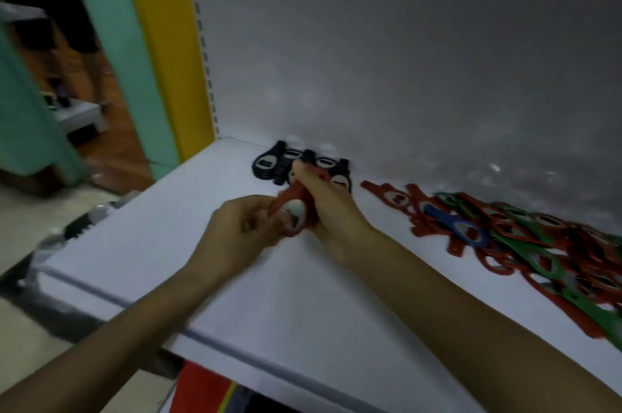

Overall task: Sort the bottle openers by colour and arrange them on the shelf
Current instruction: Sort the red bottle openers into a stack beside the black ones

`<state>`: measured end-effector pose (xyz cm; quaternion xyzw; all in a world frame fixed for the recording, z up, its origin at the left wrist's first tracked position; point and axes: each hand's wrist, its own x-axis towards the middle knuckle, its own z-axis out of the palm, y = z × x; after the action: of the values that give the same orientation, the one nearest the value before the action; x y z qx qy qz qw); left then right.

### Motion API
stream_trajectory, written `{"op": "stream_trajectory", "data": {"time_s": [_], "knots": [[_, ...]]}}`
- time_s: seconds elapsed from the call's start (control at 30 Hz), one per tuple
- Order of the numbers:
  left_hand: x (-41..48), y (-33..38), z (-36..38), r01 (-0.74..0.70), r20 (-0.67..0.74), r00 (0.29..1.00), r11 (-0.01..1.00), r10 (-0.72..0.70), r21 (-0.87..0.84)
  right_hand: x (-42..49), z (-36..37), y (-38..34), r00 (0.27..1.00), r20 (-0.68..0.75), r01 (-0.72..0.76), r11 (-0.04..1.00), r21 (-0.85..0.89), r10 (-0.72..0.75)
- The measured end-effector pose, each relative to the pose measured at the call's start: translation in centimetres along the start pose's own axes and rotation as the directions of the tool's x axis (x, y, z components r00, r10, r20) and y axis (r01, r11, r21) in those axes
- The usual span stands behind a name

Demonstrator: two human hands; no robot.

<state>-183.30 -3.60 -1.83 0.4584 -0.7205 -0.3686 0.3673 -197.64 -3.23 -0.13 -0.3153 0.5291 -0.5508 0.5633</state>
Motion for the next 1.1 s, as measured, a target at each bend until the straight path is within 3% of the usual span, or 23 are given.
{"op": "stream_trajectory", "data": {"time_s": [0.07, 0.13, 0.27, 0.37, 0.47, 0.53, 0.67, 0.93, 1.1], "knots": [[0.3, -1.0, -2.5, 0.174, 0.026, 0.985, 0.964, -0.172, -0.199, 0.9, 1.3, 0.2, 0.999, 0.047, -0.013, 0.988, -0.157, 0.021], [0.8, -1.9, -4.6, 0.303, 0.071, 0.953, 0.908, -0.296, -0.29, 1.7, 2.3, 0.7, 0.992, 0.095, -0.055, 0.974, -0.219, 0.078], [2.8, -3.3, -6.9, 0.48, 0.159, 0.877, 0.835, -0.453, -0.268, 3.1, 3.9, 1.2, 0.981, 0.109, -0.117, 0.938, -0.326, 0.16], [4.6, -3.5, -7.2, 0.515, 0.19, 0.849, 0.853, -0.493, -0.086, 4.2, 4.9, 1.3, 0.983, 0.053, -0.141, 0.899, -0.414, 0.178], [6.3, -3.0, -7.9, 0.455, 0.204, 0.847, 0.868, -0.491, 0.199, 5.2, 5.5, 1.1, 0.988, -0.007, -0.138, 0.861, -0.489, 0.154], [6.9, -2.9, -8.2, 0.331, 0.235, 0.861, 0.848, -0.451, 0.414, 5.7, 5.8, 1.1, 0.99, -0.021, -0.127, 0.831, -0.542, 0.137], [6.4, -3.5, -7.2, 0.058, 0.165, 0.952, 0.682, -0.258, 0.729, 5.8, 5.7, 1.2, 0.991, -0.011, -0.117, 0.817, -0.565, 0.134], [5.2, -4.5, -4.2, -0.045, 0.042, 0.999, 0.632, 0.02, 0.773, 6.1, 5.2, 1.0, 0.993, 0.014, -0.089, 0.824, -0.56, 0.117], [4.7, -4.3, -5.0, -0.068, 0.044, 0.998, 0.724, 0.052, 0.686, 6.1, 4.9, 1.3, 0.993, 0.019, -0.09, 0.855, -0.511, 0.116]]}}
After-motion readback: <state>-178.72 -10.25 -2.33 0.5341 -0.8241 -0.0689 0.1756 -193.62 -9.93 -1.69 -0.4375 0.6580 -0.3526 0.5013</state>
